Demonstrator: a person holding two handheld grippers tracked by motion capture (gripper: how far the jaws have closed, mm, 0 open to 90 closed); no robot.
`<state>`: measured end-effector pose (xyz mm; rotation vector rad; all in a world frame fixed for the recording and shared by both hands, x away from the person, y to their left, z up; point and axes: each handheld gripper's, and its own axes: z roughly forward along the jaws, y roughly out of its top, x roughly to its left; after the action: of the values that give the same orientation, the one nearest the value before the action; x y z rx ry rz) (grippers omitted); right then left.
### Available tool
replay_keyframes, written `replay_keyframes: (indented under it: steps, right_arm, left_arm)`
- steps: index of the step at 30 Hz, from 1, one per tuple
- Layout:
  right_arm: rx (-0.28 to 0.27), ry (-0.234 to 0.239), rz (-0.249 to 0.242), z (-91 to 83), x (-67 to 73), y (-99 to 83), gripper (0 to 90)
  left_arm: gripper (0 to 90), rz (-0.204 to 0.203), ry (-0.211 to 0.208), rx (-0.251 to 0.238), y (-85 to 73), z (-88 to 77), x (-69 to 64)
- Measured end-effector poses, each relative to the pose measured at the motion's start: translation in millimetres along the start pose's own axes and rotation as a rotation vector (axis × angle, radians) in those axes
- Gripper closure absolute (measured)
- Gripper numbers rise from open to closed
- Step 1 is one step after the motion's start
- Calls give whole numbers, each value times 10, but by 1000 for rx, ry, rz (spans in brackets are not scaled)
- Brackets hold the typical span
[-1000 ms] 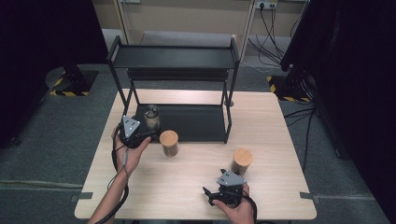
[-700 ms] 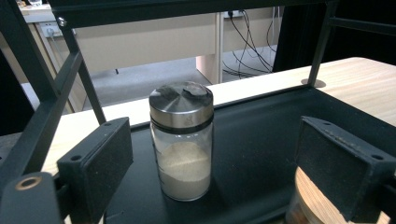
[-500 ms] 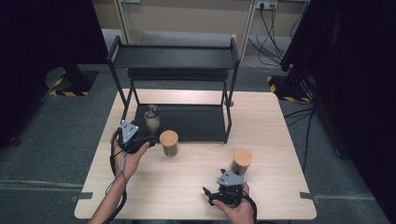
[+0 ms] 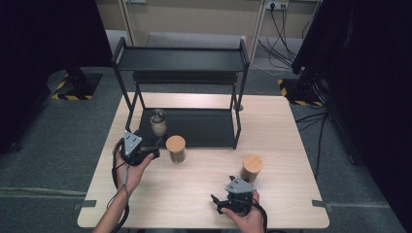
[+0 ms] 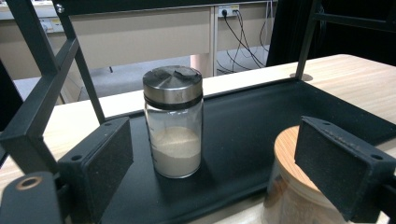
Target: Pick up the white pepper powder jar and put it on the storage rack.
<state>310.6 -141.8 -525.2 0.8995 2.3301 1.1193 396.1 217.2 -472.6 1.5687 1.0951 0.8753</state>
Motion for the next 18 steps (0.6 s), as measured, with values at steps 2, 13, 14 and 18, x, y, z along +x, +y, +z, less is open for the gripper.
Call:
replay_keyframes:
  steps: [2,13,14,18]
  right_arm:
    - [-1,1,1,-1,-1,0,62]
    - [0,0,0,0,1,0,62]
    - [0,0,1,0,1,0,62]
    - [0,1,2,1,0,0,62]
  left_arm:
    - [109,0,-1,-1,-24,-26,0]
    - [108,-14,-11,3,-171,-120,-27]
    - [108,-15,-13,4,-186,-126,-34]
    - [108,-16,-19,8,-236,-149,-56]
